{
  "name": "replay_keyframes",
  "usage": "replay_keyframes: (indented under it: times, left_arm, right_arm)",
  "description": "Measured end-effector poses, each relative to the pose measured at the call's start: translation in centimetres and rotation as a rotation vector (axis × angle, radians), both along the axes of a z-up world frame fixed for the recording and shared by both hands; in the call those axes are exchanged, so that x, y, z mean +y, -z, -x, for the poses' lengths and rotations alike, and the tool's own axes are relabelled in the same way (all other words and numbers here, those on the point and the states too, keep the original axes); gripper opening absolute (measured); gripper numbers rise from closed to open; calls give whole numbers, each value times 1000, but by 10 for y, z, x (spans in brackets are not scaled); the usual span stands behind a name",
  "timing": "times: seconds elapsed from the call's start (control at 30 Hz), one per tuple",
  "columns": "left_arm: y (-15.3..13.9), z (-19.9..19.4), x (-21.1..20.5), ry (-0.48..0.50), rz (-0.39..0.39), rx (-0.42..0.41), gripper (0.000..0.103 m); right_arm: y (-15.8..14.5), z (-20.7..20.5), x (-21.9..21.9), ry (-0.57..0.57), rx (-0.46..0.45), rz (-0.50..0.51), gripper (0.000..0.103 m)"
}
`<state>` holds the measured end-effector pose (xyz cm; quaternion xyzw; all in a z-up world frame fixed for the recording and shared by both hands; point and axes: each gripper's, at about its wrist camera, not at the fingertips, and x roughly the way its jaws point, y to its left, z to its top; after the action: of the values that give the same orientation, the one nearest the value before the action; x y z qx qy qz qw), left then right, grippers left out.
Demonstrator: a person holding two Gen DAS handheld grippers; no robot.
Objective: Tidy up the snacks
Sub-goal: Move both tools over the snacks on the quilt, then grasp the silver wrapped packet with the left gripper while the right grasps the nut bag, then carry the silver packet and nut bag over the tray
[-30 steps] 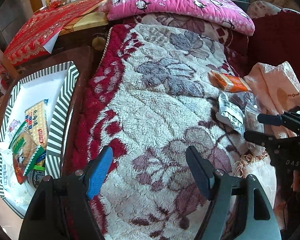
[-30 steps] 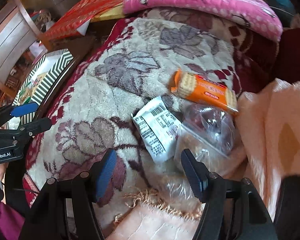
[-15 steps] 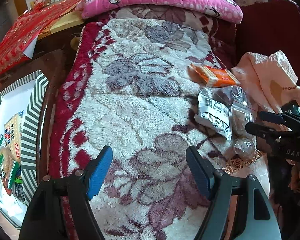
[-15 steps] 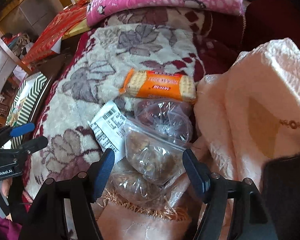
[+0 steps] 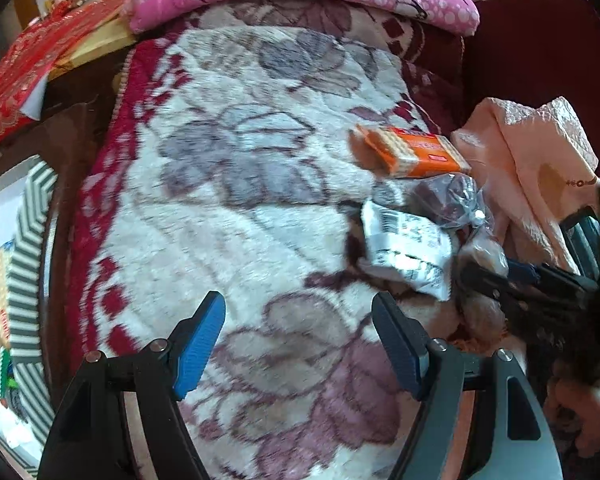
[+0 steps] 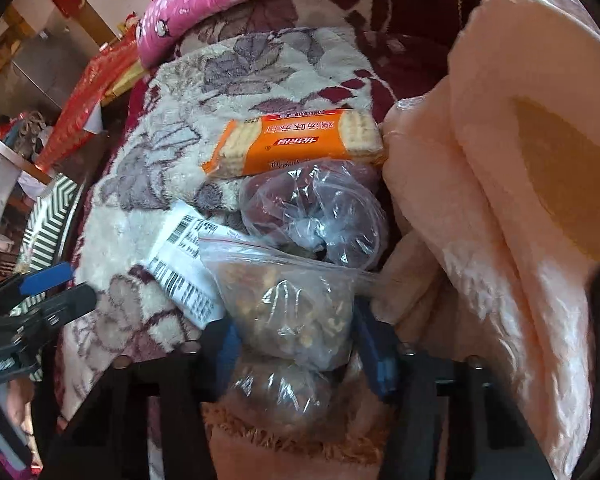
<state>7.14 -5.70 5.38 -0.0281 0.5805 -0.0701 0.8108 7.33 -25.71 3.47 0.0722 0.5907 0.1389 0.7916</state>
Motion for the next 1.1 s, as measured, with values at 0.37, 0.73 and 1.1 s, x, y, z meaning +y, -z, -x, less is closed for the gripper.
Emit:
replay_keyframes:
  times: [0.37,0.73,1.1]
  left_arm:
    - [16,-31,-46,81,34,38,80]
    - [33,-40,-83,137,-55,43,64]
    - [15,-11,-23,104,-10,14,15]
  right_arm:
    - [-10,9,-26,80,-6,-33,45]
    - [-4,9,-23,56,8,-12,46]
    - [-16,13,6,-44,-15,-62,44]
